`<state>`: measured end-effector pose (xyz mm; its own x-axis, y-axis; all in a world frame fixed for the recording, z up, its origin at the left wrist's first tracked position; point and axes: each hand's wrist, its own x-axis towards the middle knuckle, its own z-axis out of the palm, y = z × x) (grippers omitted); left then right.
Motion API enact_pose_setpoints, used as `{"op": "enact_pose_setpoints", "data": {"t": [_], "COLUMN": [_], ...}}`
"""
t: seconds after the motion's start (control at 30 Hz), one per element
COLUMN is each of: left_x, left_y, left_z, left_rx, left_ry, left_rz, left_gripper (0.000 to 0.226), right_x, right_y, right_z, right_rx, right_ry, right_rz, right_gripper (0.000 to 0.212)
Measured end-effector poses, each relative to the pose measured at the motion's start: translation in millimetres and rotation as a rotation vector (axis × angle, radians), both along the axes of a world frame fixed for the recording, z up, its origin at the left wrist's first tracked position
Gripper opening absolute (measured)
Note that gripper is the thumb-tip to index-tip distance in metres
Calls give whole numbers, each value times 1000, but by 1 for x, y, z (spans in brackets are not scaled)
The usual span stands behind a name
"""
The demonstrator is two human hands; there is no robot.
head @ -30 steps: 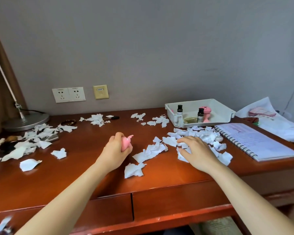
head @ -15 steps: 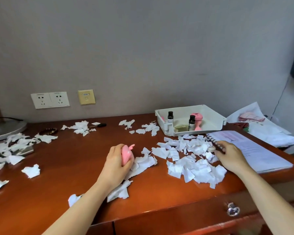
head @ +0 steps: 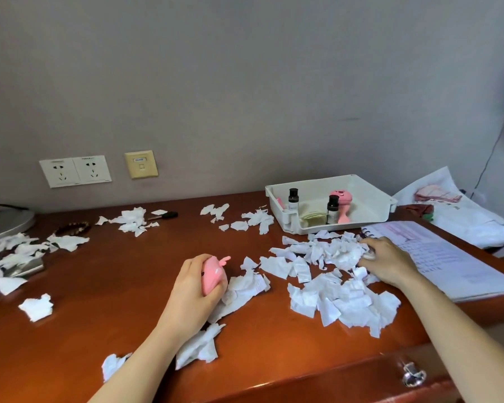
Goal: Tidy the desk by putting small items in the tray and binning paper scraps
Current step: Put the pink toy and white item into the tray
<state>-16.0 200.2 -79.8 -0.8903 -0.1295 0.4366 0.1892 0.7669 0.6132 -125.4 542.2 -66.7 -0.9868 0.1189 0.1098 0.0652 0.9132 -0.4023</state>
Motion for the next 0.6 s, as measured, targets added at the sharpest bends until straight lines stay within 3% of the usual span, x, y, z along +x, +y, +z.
{"op": "enact_pose_setpoints", "data": {"t": [0.23,0.37,0.6], "left_x": [0,1,1], "left_y": [-1,0,12], "left_z": [1,4,23], "left_rx": [26,76,100], "left_ry": [5,13,-5], "left_rz": [8,41,-52], "left_gripper": [50,51,37], "right_x": [12,18,28], "right_y": [-1,0,-5], "right_z": [-8,-6,-2], "right_rx": [-255,-385,-469], "right_ry": [268,384,450], "right_rz": [-32,-17,94], "right_gripper": [35,36,37]}}
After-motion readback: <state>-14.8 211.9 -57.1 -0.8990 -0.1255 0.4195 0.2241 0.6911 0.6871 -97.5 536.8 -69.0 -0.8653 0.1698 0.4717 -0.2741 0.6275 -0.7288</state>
